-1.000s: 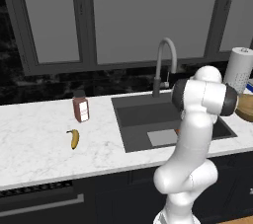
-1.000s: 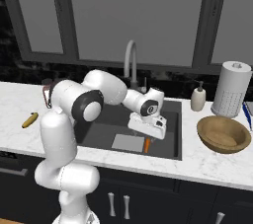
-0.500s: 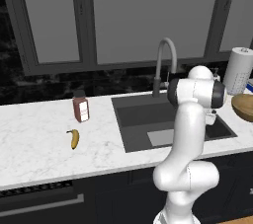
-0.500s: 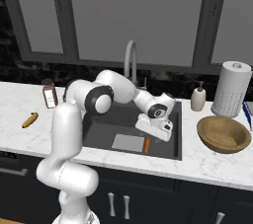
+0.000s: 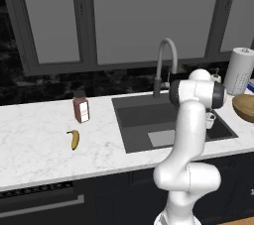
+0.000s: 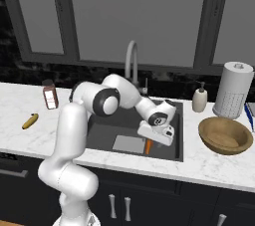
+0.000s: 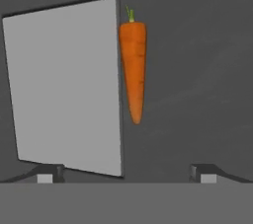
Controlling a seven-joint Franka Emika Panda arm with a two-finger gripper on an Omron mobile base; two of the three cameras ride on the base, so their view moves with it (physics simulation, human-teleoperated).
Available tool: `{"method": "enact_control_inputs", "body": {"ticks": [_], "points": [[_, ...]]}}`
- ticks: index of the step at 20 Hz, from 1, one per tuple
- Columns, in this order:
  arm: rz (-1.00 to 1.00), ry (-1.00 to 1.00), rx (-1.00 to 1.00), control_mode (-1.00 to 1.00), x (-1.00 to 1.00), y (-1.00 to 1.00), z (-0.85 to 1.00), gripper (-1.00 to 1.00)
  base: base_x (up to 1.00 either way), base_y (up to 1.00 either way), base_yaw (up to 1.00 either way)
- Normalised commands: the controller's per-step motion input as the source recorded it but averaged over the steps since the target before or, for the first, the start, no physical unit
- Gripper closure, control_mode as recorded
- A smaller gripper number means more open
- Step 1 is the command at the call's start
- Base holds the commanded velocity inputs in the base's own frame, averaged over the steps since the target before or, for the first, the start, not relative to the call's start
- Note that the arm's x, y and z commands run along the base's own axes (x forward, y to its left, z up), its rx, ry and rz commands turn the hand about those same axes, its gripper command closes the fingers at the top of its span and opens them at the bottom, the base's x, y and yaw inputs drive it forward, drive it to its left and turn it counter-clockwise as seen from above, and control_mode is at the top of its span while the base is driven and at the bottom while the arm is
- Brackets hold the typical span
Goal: Pick the carrot from the sink and place it in the bowl. Then pick the bowl and place it in the microwave. Then close the microwave door and press the start button.
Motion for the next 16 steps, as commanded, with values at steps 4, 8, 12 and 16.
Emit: {"method": "enact_control_inputs", "body": {"ticks": [4, 8, 12, 16], "points": [[0.0, -0.01, -0.08, -1.0, 0.22, 0.09, -0.2, -1.0, 0.0, 0.0, 0.0], [0.0, 0.0, 0.0, -1.0, 0.28, 0.05, -0.11, -1.0, 0.0, 0.0, 0.0], [0.0, 0.0, 0.0, -1.0, 0.36, 0.02, -0.16, -1.0, 0.0, 0.0, 0.0], [0.0, 0.0, 0.0, -1.0, 0.37, 0.02, -0.26, -1.0, 0.0, 0.0, 0.0]]}}
